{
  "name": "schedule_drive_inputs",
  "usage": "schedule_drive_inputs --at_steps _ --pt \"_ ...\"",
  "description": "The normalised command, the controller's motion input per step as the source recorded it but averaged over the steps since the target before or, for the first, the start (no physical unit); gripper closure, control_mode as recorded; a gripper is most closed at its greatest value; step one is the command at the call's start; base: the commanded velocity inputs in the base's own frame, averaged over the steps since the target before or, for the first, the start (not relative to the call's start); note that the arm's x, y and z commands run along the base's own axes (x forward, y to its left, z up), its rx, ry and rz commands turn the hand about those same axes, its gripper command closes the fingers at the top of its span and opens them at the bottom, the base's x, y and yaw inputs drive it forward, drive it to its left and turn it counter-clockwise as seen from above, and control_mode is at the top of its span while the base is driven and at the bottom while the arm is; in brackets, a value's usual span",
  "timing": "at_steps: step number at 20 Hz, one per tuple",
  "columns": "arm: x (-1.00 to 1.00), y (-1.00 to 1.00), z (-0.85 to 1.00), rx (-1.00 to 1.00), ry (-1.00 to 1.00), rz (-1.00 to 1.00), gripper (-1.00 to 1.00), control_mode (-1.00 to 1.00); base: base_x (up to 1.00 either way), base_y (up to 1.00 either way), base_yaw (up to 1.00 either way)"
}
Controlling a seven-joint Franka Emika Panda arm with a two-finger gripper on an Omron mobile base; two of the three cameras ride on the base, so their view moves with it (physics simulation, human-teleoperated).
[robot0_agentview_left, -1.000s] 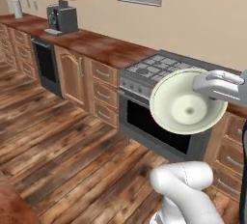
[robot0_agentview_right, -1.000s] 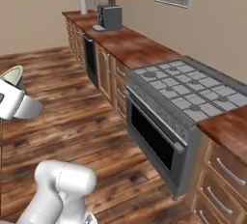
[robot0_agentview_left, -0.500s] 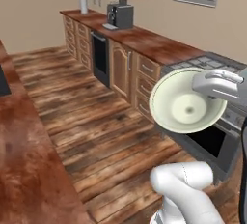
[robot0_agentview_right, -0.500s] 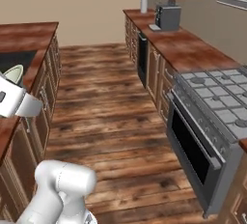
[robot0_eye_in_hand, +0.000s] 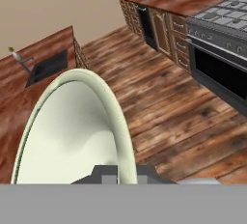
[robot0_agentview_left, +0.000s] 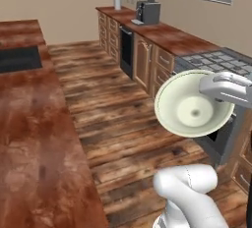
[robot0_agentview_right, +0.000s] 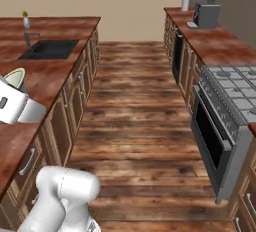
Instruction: Take the smaller bowl and place it next to the appetizer plate on the dining counter , and place the larger bowl next to the plate with cooked food.
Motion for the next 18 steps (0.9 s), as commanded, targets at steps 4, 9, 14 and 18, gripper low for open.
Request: schedule_drive_inputs --at_steps 4,9,14,18 --pt "0.0 0.0 0.0 0.0 0.0 0.0 1.0 1.0 -1.0 0.13 0.33" --pt "0.0 0.0 0.0 0.0 0.0 0.0 1.0 1.0 -1.0 0.24 0.32" --pt "0.0 0.0 0.0 0.0 0.0 0.0 1.0 1.0 -0.49 0.63 0.26" --pt "0.0 0.0 0.0 0.0 0.0 0.0 1.0 1.0 0.12 1.0 0.16"
